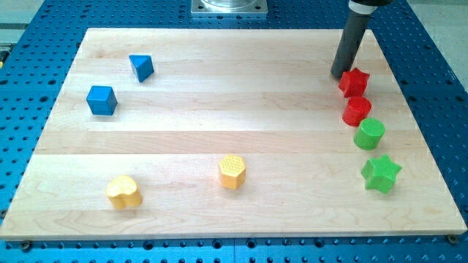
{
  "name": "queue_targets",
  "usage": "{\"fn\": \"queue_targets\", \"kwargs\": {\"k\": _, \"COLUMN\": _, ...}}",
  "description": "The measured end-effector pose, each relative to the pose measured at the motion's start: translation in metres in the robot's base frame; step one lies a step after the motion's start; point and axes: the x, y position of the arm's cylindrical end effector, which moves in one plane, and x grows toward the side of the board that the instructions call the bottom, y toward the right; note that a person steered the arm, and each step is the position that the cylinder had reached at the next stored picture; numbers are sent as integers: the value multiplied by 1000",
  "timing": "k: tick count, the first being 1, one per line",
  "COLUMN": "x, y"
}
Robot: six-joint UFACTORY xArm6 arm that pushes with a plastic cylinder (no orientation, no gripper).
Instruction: Move the triangle to the top of the red star
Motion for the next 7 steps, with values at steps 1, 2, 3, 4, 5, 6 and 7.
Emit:
{"fn": "queue_targets", "kwargs": {"k": 1, "x": 0, "y": 0}}
{"fn": "queue_targets", "kwargs": {"k": 2, "x": 0, "y": -3}}
{"fn": "queue_targets", "kwargs": {"k": 3, "x": -5, "y": -35}}
{"fn": "queue_targets", "kwargs": {"k": 4, "x": -8, "y": -80}}
{"fn": "queue_targets", "kwargs": {"k": 5, "x": 1, "y": -77}}
{"fn": "queue_targets", "kwargs": {"k": 6, "x": 43, "y": -92}}
{"fn": "queue_targets", "kwargs": {"k": 7, "x": 73, "y": -147}}
